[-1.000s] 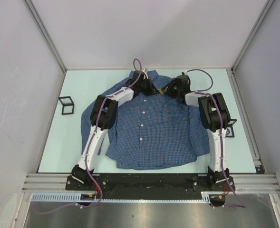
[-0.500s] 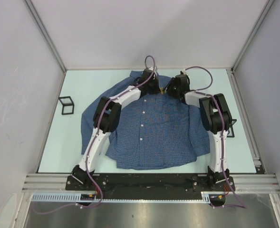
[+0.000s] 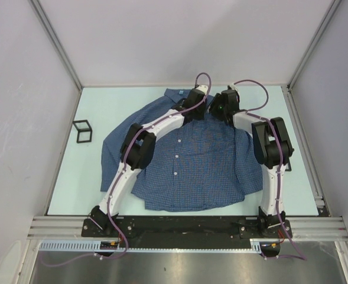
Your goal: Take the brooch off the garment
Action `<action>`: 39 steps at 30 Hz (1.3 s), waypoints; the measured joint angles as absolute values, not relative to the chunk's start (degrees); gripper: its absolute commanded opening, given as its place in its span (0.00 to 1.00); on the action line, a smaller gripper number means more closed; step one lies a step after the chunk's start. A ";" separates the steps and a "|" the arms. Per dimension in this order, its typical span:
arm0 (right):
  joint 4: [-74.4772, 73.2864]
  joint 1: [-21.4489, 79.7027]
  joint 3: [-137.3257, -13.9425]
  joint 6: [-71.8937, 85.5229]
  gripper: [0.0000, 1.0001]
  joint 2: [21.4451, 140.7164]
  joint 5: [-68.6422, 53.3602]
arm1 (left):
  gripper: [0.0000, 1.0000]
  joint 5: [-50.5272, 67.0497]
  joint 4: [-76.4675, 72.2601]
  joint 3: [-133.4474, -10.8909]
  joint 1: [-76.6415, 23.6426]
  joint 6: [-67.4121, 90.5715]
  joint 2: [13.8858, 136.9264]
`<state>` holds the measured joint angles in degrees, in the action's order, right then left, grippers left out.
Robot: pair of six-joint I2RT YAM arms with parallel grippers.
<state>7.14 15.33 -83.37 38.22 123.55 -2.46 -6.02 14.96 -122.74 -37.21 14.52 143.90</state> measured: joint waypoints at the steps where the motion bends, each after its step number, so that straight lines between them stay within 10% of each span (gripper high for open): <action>1: 7.11 15.42 -83.37 38.52 0.52 123.55 -2.66 | 0.00 -6.13 15.03 -122.76 -37.15 14.31 143.90; 24: 9.34 16.51 -86.50 41.98 0.36 127.22 -7.05 | 0.02 -5.19 16.40 -123.68 -36.60 12.93 143.92; 39: 9.76 14.94 -84.79 42.00 0.24 127.17 -5.23 | 0.58 3.53 13.85 -117.40 -35.73 12.45 139.46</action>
